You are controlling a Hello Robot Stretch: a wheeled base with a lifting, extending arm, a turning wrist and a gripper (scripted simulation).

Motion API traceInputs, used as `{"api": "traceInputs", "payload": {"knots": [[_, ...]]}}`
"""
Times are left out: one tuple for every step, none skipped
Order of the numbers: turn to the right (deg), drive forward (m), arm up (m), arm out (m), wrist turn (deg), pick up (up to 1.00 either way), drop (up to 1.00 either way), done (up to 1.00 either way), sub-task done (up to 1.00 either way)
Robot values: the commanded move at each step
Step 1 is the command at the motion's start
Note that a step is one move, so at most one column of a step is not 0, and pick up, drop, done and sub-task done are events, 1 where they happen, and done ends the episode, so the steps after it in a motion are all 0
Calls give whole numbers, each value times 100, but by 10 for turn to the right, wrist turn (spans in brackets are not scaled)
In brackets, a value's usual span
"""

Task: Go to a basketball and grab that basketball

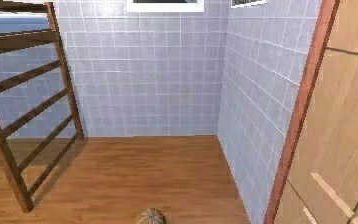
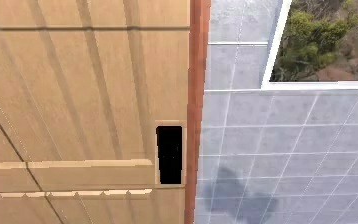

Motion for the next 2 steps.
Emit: {"api": "traceInputs", "payload": {"knots": [[0,15,0,0,0,0,0,0,0],[-450,0,0,0,0,0,0,0,0]]}}
